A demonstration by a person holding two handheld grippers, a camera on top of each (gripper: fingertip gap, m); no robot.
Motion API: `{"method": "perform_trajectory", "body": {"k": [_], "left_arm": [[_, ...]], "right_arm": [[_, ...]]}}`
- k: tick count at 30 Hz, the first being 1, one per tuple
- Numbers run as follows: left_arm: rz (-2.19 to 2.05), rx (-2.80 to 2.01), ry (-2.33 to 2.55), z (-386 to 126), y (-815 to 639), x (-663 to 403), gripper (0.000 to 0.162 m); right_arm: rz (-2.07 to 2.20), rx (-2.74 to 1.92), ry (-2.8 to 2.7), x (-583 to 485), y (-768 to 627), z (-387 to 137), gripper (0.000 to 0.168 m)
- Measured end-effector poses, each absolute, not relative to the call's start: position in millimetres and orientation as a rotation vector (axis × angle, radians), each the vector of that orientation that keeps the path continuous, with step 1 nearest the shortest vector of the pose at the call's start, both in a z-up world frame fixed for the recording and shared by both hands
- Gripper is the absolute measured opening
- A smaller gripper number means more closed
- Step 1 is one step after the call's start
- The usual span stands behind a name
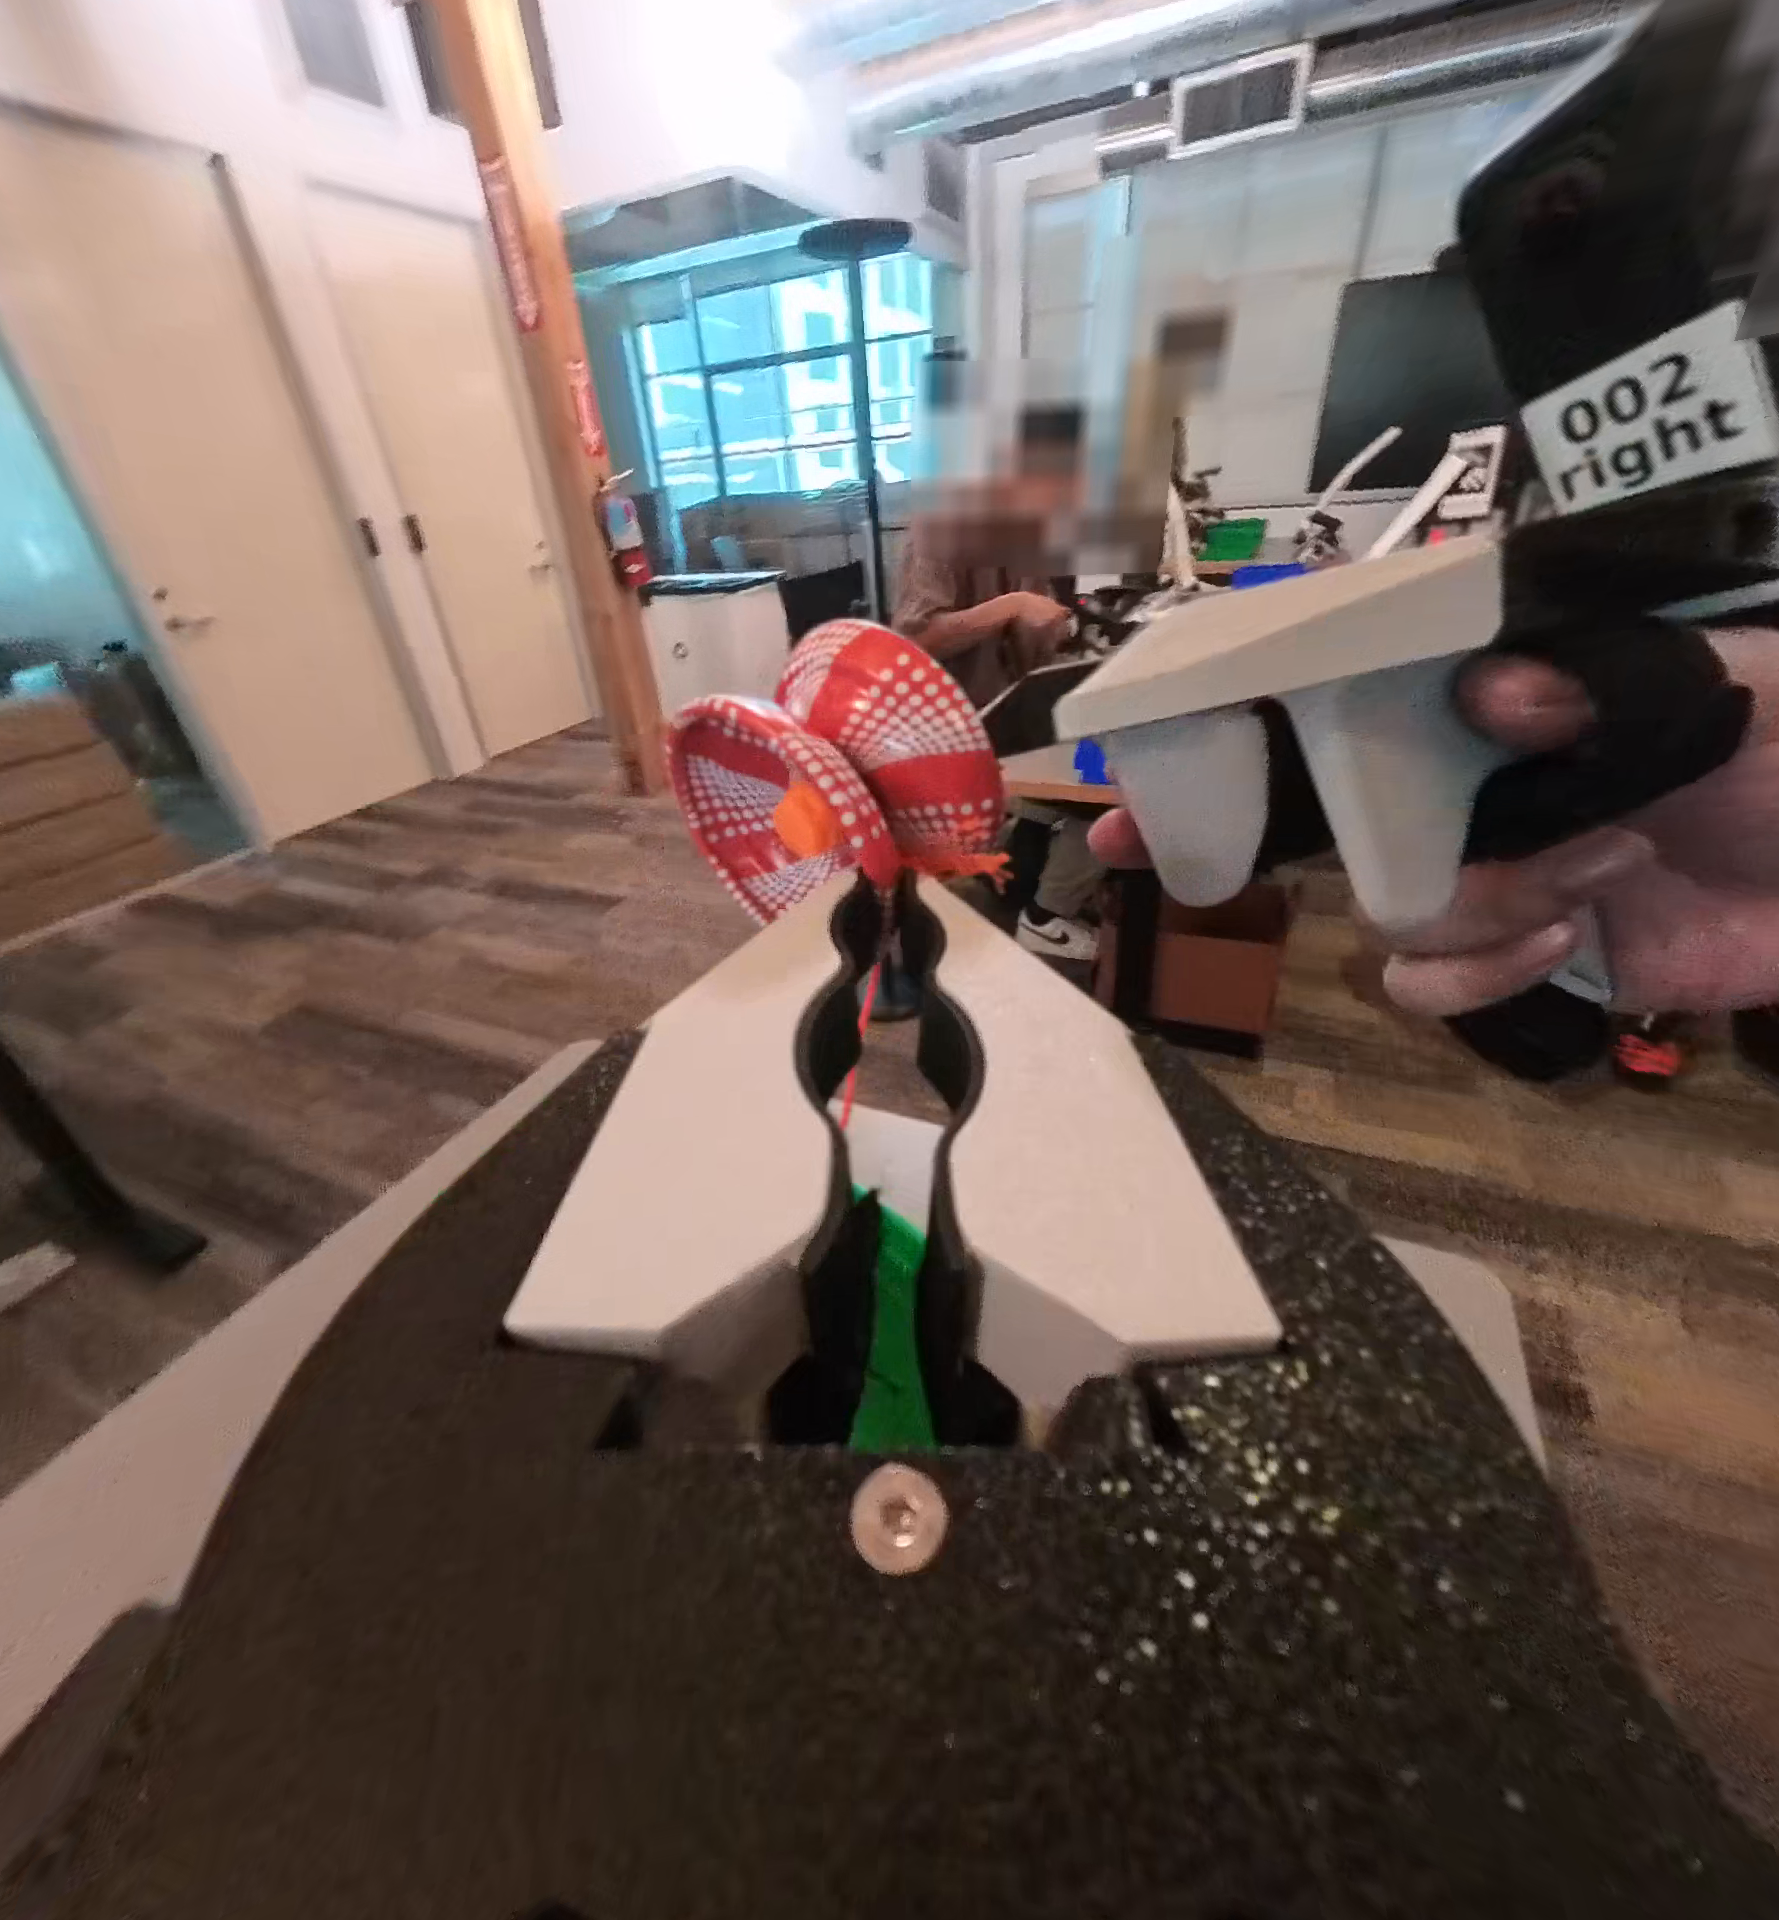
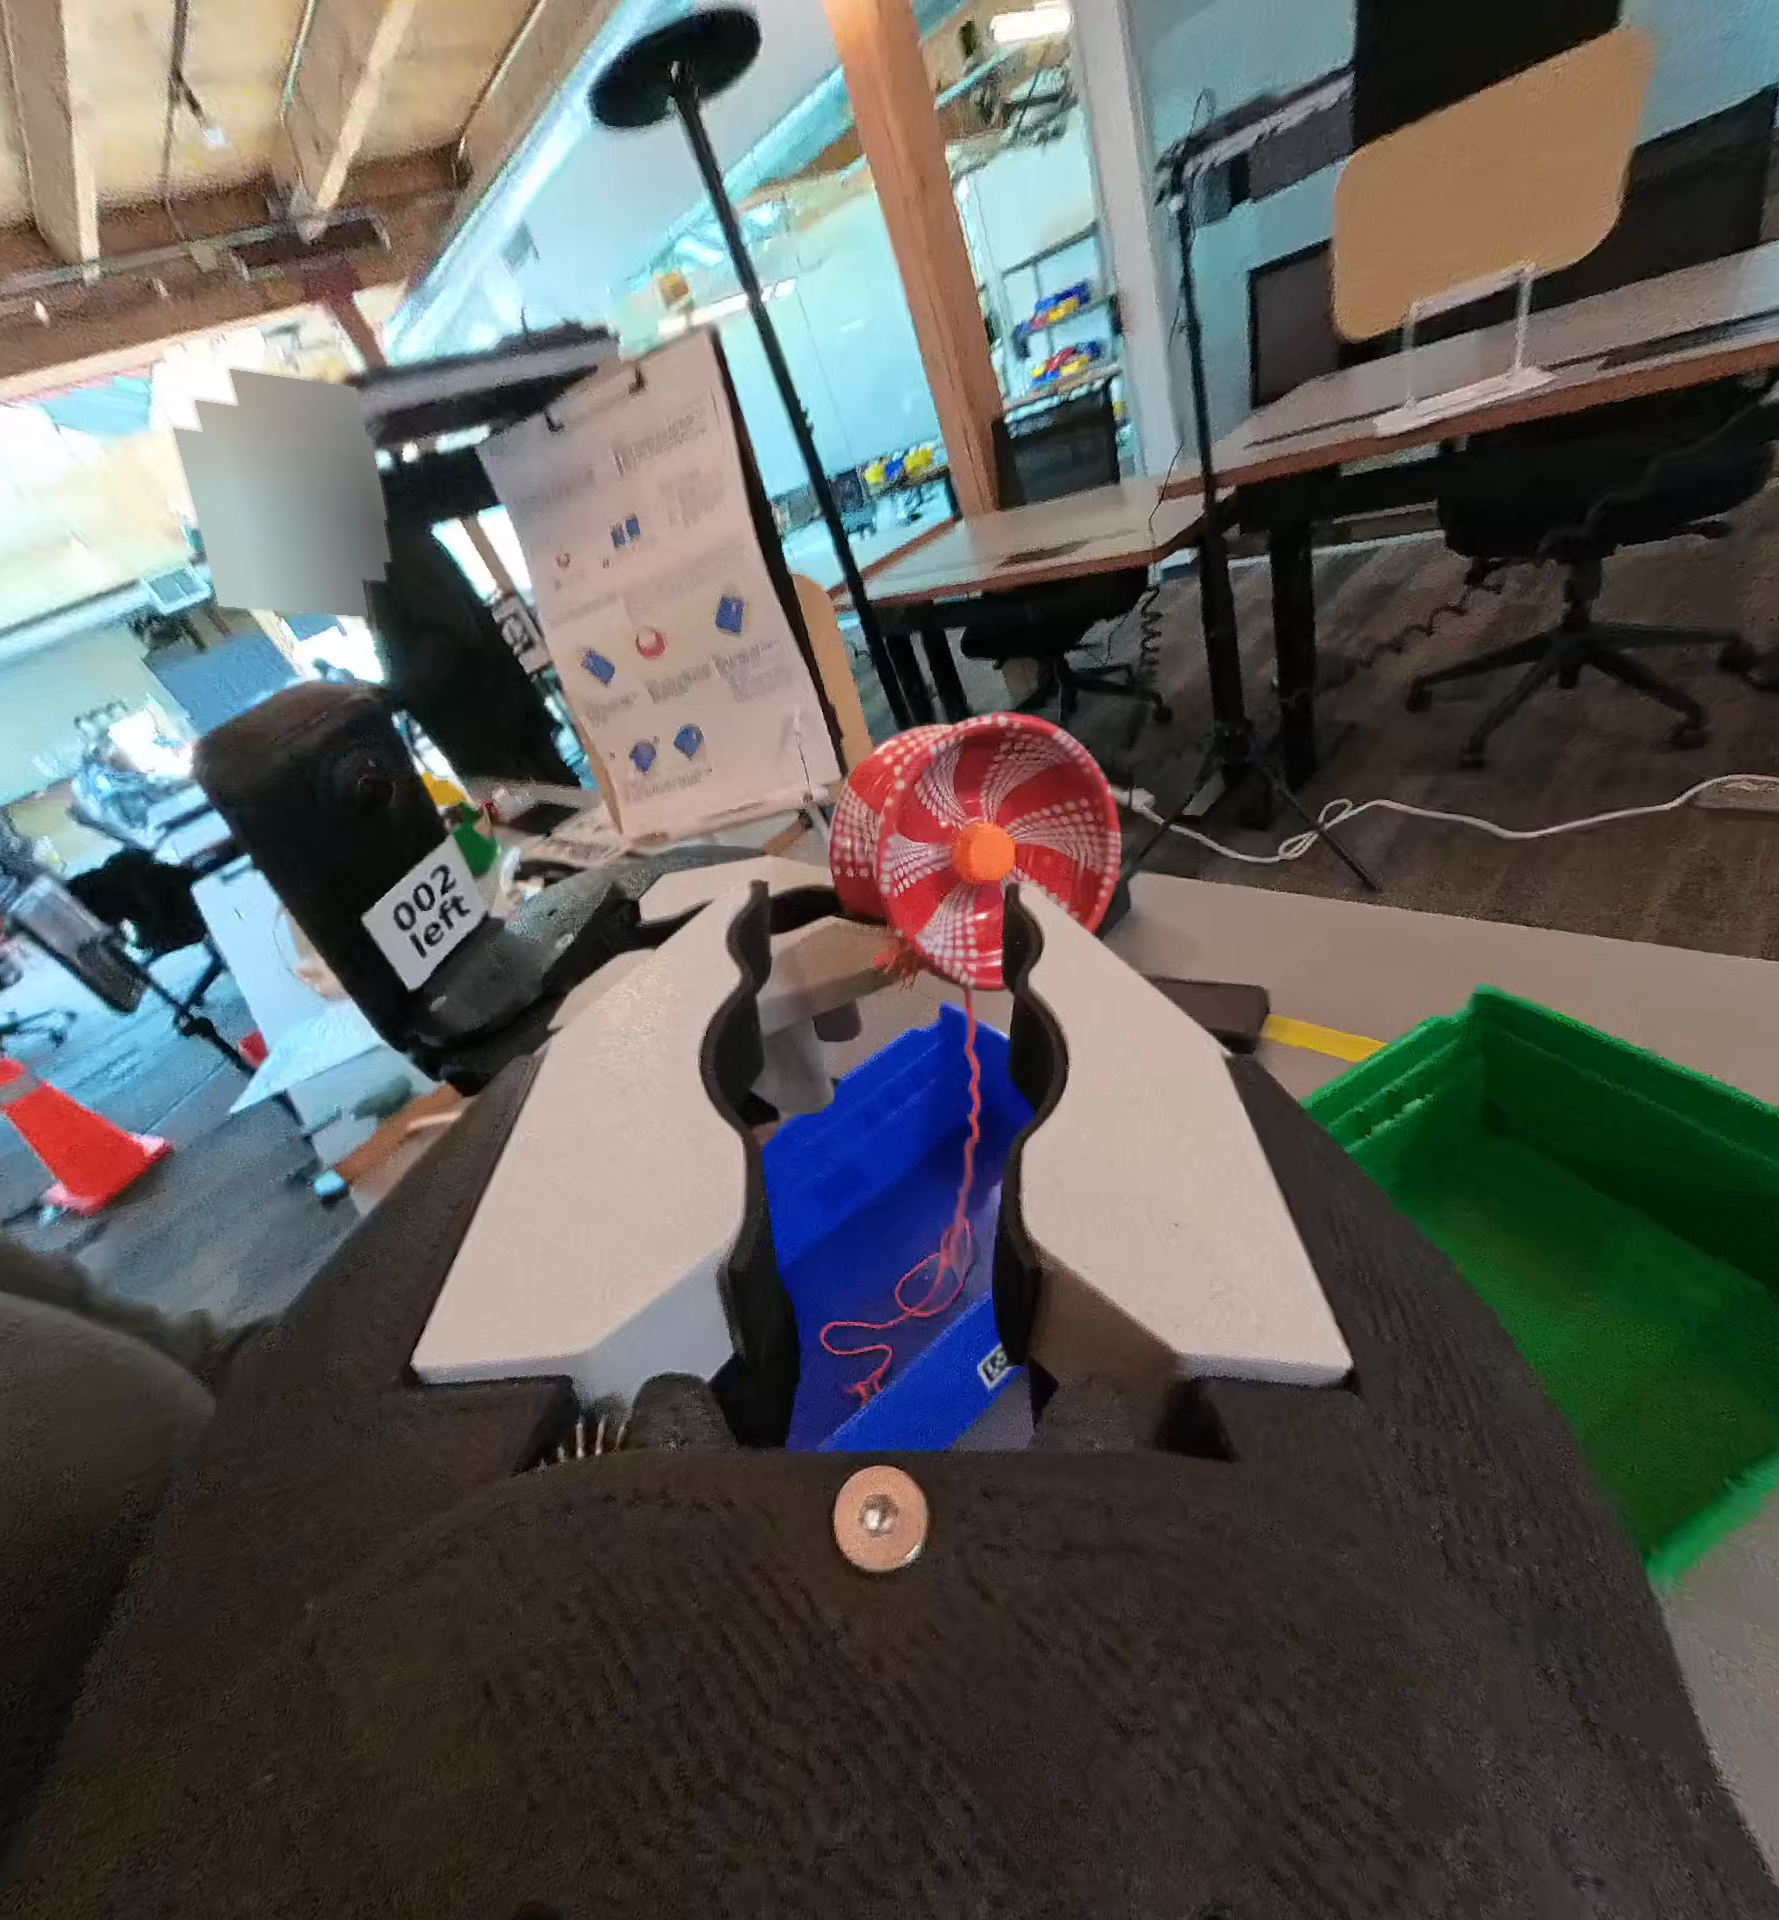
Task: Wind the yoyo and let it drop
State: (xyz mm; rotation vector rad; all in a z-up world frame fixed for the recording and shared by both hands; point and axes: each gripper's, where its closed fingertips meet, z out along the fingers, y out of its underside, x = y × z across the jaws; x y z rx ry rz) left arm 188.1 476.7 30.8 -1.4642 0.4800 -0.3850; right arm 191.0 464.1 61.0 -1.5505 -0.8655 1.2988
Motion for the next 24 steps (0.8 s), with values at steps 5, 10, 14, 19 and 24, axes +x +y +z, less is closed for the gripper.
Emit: {"method": "perform_trajectory", "body": {"k": [5, 10, 14, 19, 24], "left_arm": [[-0.324, -1.327, 0.810, 51.7, 470.3, 284.6, 0.002], [-0.310, -1.161, 0.968, 73.4, 461.5, 368.8, 0.002], [-0.541, -0.972, 0.971, 118.3, 436.8, 431.0, 0.018], [-0.708, -0.886, 0.897, 152.3, 427.3, 483.1, 0.044], [-0.857, -0.852, 0.944, 155.5, 417.8, 545.7, 0.051]], "right_arm": [[1.131, -1.467, -0.724, 272.8, 467.2, 86.6, 0.016], [0.932, -1.430, -0.678, 355.8, 452.0, 102.5, 0.003], [0.650, -1.298, -0.596, 435.4, 440.0, 152.7, 0.001], [0.203, -1.045, -0.421, 572.8, 382.1, 249.8, 0.001], [-0.201, -0.888, -0.229, 681.1, 288.1, 301.7, 0.001]]}}
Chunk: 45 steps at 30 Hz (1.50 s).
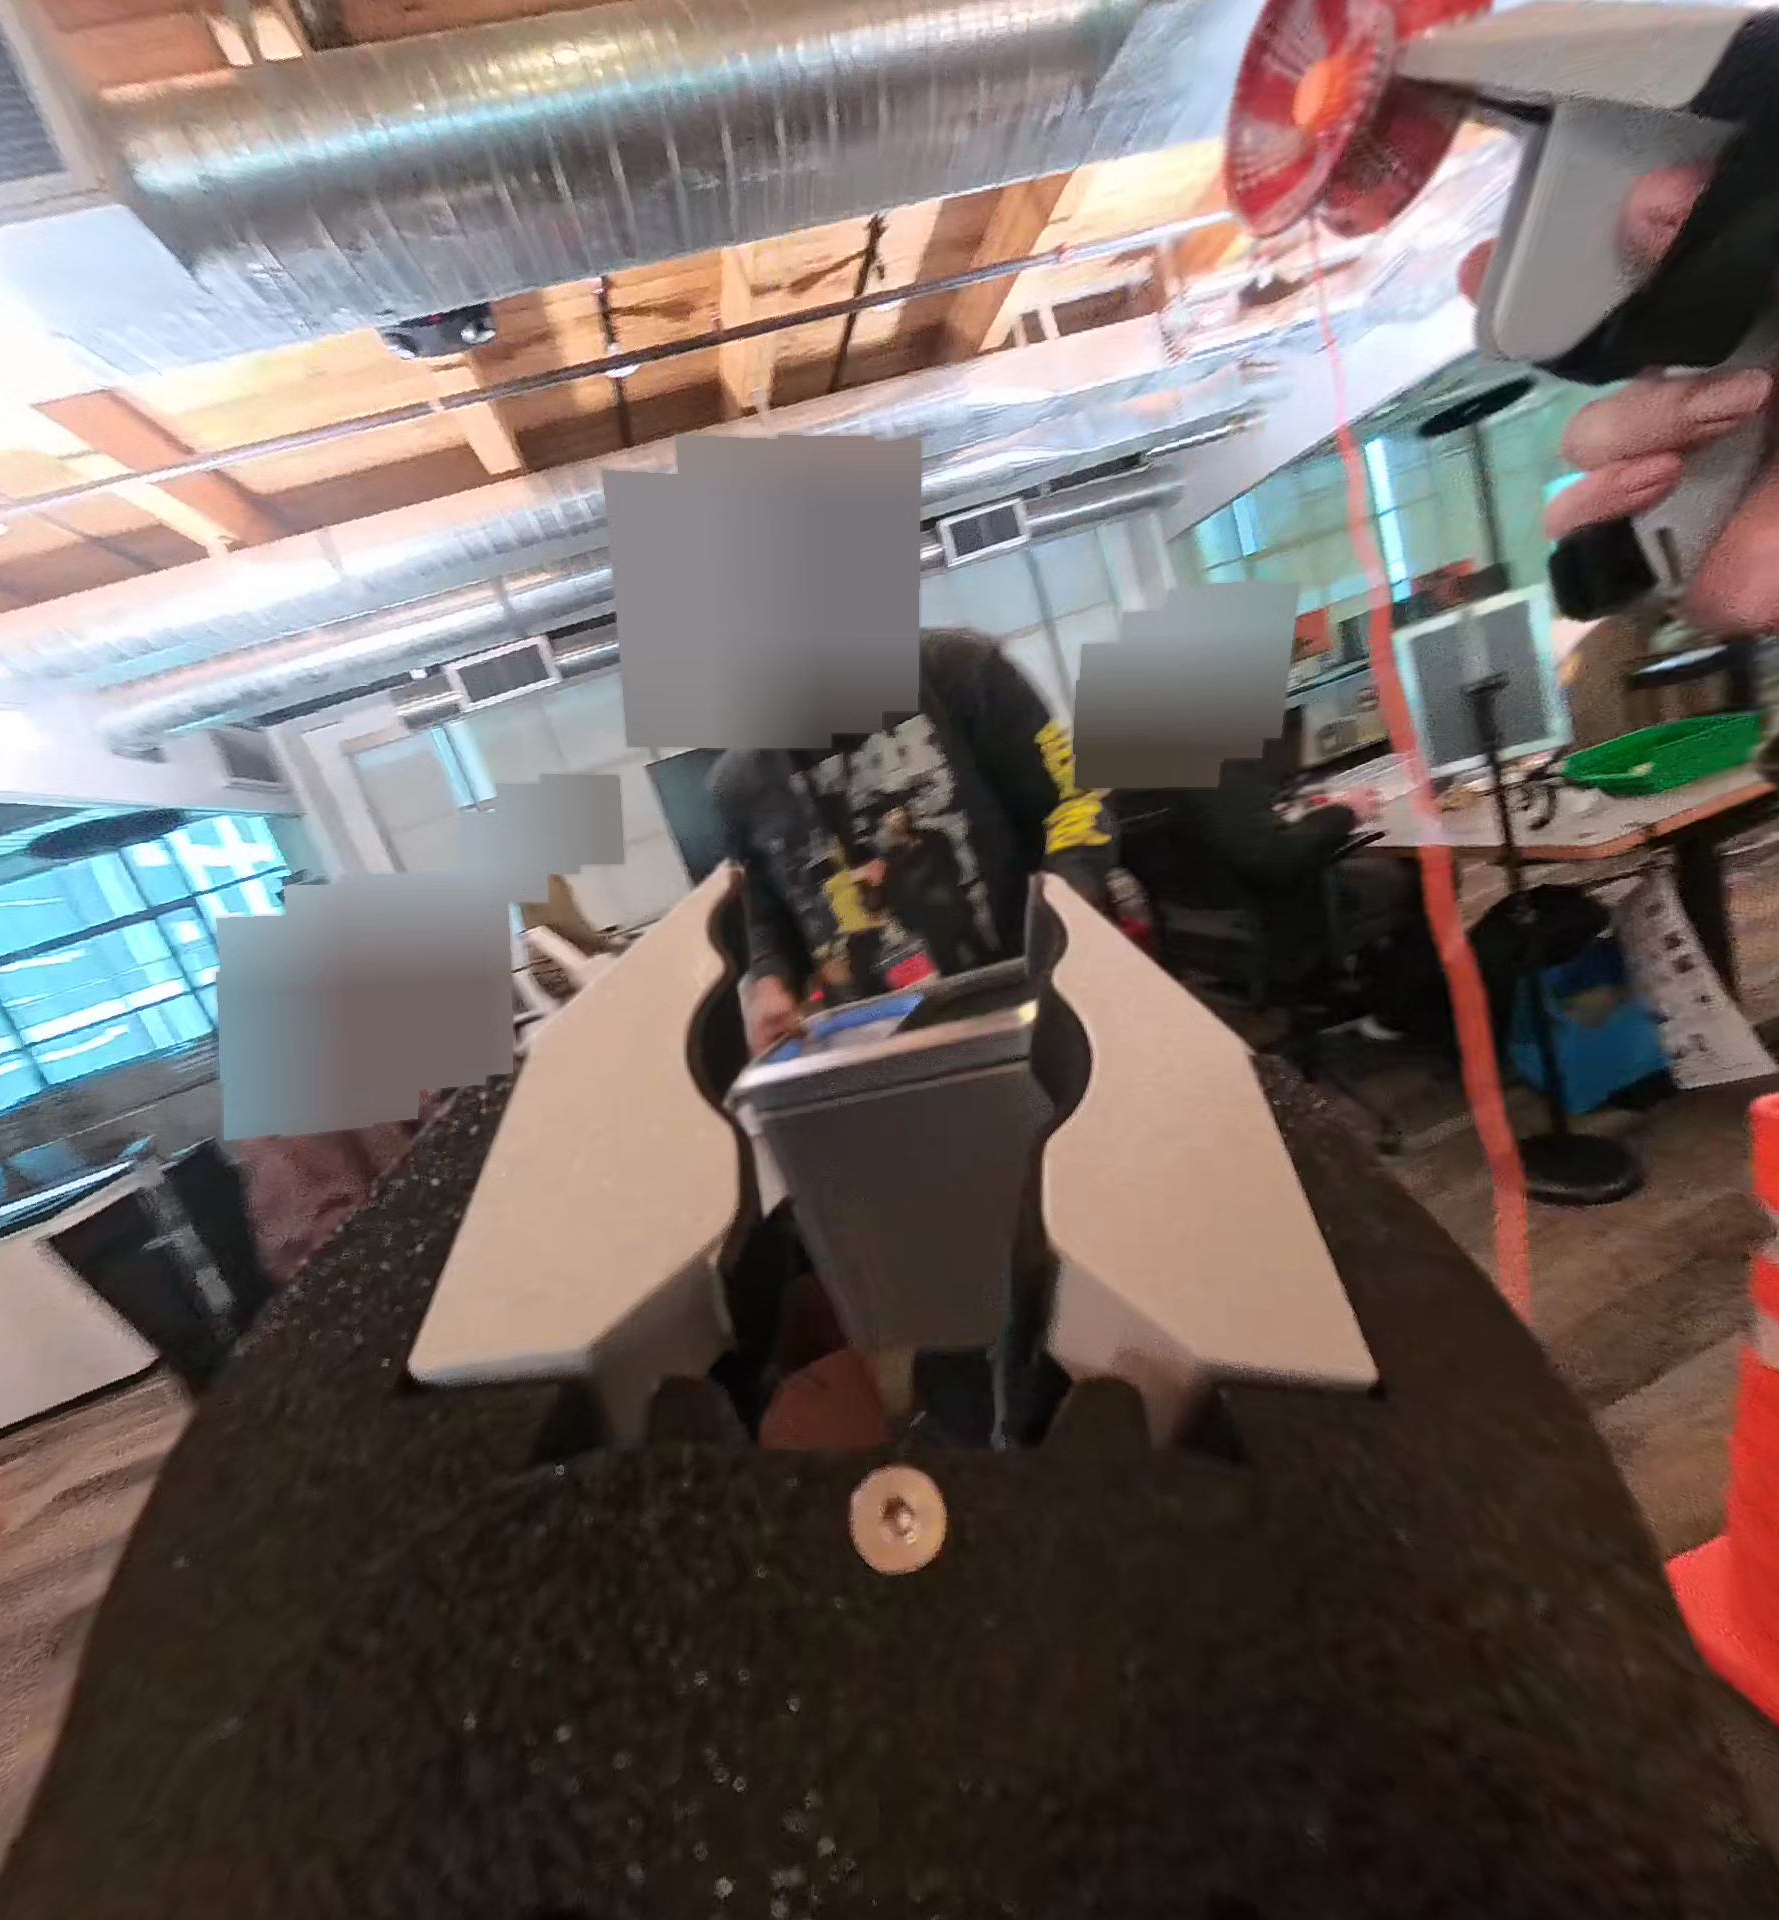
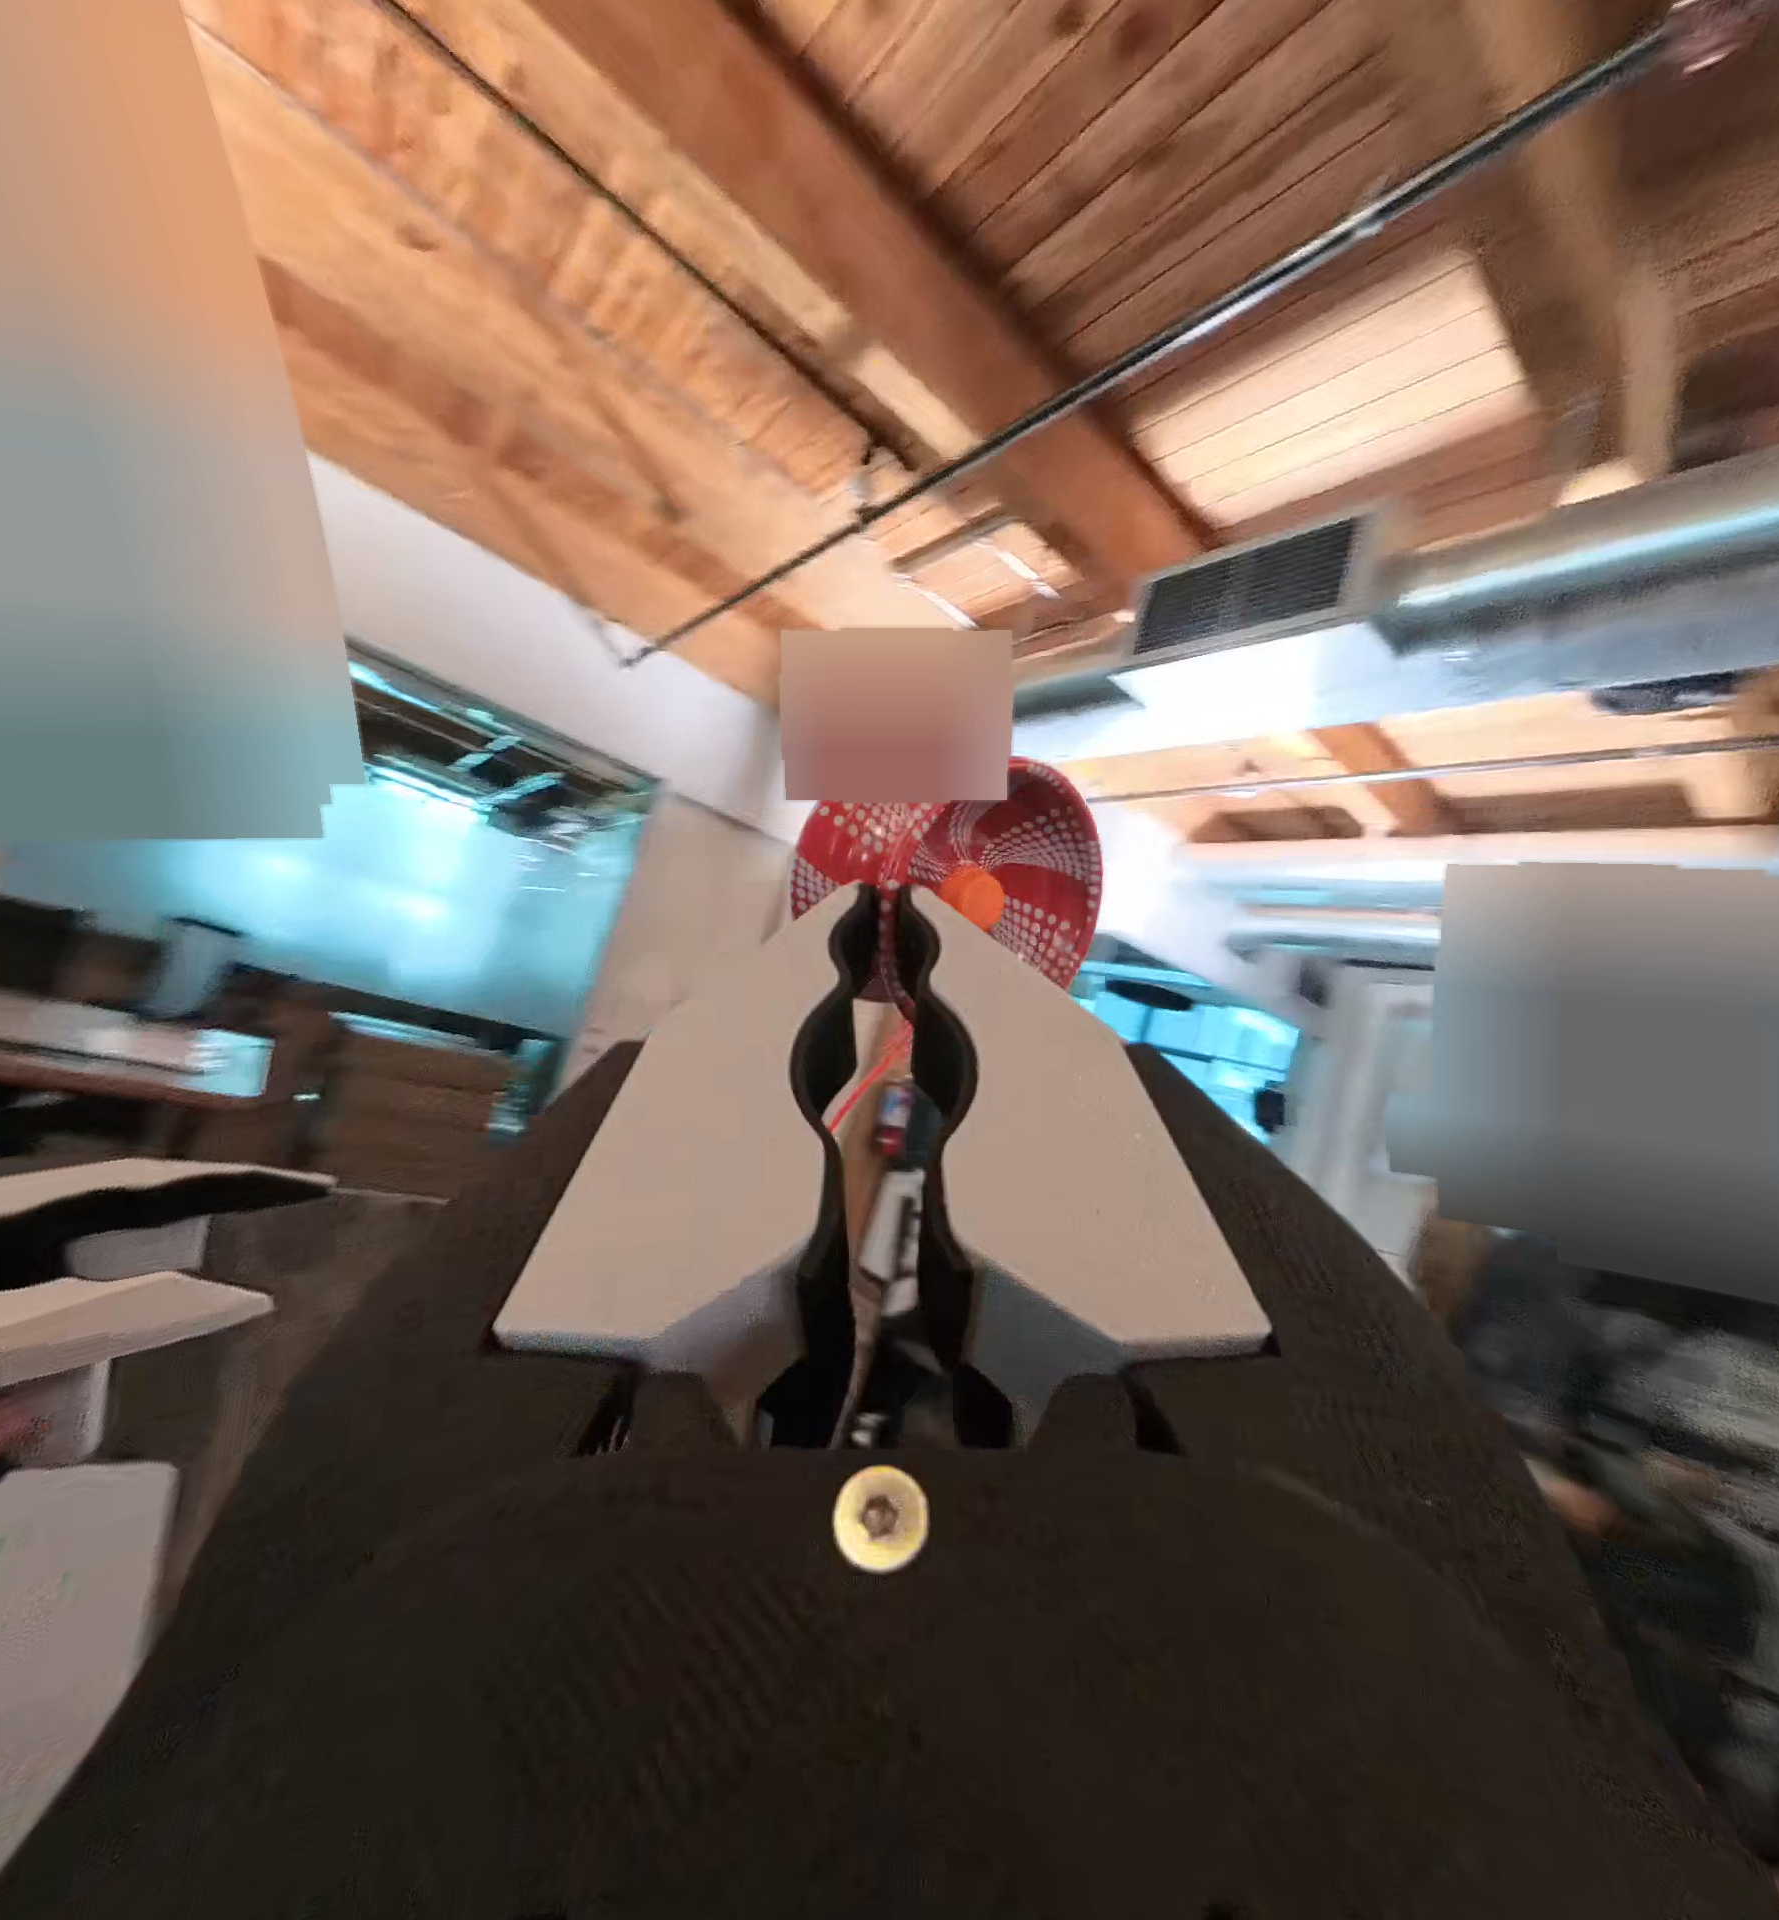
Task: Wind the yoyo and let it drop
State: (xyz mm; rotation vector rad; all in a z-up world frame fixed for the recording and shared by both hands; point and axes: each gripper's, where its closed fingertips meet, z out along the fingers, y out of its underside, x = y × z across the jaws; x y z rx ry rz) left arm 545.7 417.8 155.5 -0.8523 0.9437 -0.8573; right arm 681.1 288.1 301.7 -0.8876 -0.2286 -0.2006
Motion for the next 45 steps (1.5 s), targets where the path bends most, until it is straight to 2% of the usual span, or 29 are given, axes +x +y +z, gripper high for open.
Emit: {"method": "perform_trajectory", "body": {"k": [7, 12, 16, 20, 22, 24, 30, 34, 38, 42, 45], "left_arm": [[-1.313, -0.596, 1.166, 202.5, 341.2, 673.3, 0.059], [-1.615, -0.662, 1.426, 195.0, 303.0, 772.8, 0.063], [-1.780, -0.701, 1.507, 178.2, 287.3, 809.0, 0.032], [-1.887, -0.703, 1.565, 160.5, 275.7, 821.5, 0.016], [-1.964, -0.676, 1.659, 149.6, 262.2, 816.2, 0.000], [-2.042, -0.626, 1.768, 140.4, 246.6, 798.0, 0.000], [-1.769, -0.414, 1.884, 137.2, 240.3, 749.9, 0.000], [-1.593, -0.458, 1.788, 150.9, 262.6, 751.0, 0.000], [-1.515, -0.604, 1.771, 137.6, 283.5, 766.1, 0.000], [-1.590, -0.742, 1.883, 89.9, 283.2, 769.7, 0.000], [-1.567, -0.780, 2.039, 44.8, 267.1, 756.6, 0.000]], "right_arm": [[-0.229, -1.043, -0.195, 736.6, 276.7, 281.6, 0.001], [-0.106, -1.101, -0.155, 761.4, 281.4, 260.4, 0.001], [-0.056, -1.140, -0.119, 773.5, 283.2, 243.0, 0.001], [-0.047, -1.167, -0.105, 771.0, 278.4, 226.6, 0.001], [-0.074, -1.180, -0.083, 769.9, 274.0, 219.1, 0.001], [-0.162, -1.205, -0.043, 775.3, 270.4, 209.8, 0.001], [-0.398, -1.427, -0.035, 786.8, 260.7, 161.6, 0.001], [-0.360, -1.619, -0.142, 761.8, 258.3, 119.5, 0.001], [-0.175, -1.610, -0.303, 713.8, 252.7, 107.7, 0.001], [0.066, -1.410, -0.272, 695.1, 248.8, 126.9, 0.001], [-0.010, -1.345, -0.152, 725.0, 255.2, 130.1, 0.001]]}}
